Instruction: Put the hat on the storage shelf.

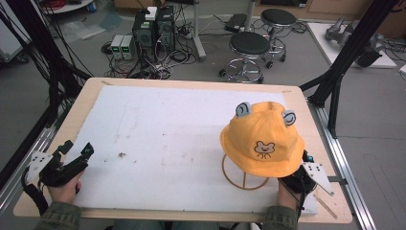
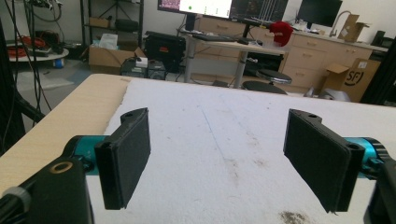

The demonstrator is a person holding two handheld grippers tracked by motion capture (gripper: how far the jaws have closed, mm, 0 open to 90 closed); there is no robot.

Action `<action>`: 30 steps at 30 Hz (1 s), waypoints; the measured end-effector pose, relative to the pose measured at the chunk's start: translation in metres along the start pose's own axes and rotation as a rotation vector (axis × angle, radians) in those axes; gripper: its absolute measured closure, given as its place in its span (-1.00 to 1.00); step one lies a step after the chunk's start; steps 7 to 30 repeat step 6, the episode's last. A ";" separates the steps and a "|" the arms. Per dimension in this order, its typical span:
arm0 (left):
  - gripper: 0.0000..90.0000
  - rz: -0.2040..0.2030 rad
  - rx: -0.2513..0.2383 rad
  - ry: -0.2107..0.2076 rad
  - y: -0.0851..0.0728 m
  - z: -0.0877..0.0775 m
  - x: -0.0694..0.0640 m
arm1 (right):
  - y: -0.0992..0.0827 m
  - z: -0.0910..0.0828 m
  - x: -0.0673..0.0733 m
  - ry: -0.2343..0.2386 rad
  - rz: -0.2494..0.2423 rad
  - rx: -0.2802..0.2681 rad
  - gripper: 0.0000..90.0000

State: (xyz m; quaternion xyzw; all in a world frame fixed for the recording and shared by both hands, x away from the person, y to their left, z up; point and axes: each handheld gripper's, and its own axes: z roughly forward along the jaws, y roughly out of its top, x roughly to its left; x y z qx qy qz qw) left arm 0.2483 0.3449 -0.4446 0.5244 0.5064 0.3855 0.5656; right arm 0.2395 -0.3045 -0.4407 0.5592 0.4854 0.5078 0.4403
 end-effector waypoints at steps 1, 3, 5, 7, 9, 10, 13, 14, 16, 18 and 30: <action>-0.48 0.000 0.000 -0.002 0.000 0.000 0.000 | 0.000 0.000 0.000 0.000 -0.001 0.000 -0.80; -0.48 -0.003 0.002 -0.004 0.000 0.001 0.000 | 0.000 0.000 0.000 -0.001 -0.001 0.001 -0.80; -0.48 -0.004 0.001 -0.005 0.000 0.001 0.000 | 0.000 0.001 -0.001 -0.001 -0.001 -0.001 -0.80; -0.48 -0.004 0.001 -0.004 0.000 0.001 0.000 | 0.000 0.001 -0.001 0.000 -0.003 0.002 -0.80; -0.48 -0.004 0.001 -0.004 0.000 0.001 0.000 | 0.000 0.001 -0.001 0.000 -0.003 0.002 -0.80; -0.48 -0.004 0.001 -0.004 0.000 0.001 0.000 | 0.000 0.001 -0.001 0.000 -0.003 0.002 -0.80; -0.48 -0.004 0.001 -0.004 0.000 0.001 0.000 | 0.000 0.001 -0.001 0.000 -0.003 0.002 -0.80; -0.48 -0.004 0.001 -0.004 0.000 0.001 0.000 | 0.000 0.001 -0.001 0.000 -0.003 0.002 -0.80; -0.48 -0.004 0.001 -0.004 0.000 0.001 0.000 | 0.000 0.001 -0.001 0.000 -0.003 0.002 -0.80; -0.48 -0.004 0.001 -0.004 0.000 0.001 0.000 | 0.000 0.001 -0.001 0.000 -0.003 0.002 -0.80; -0.48 -0.004 0.001 -0.004 0.000 0.001 0.000 | 0.000 0.001 -0.001 0.000 -0.003 0.002 -0.80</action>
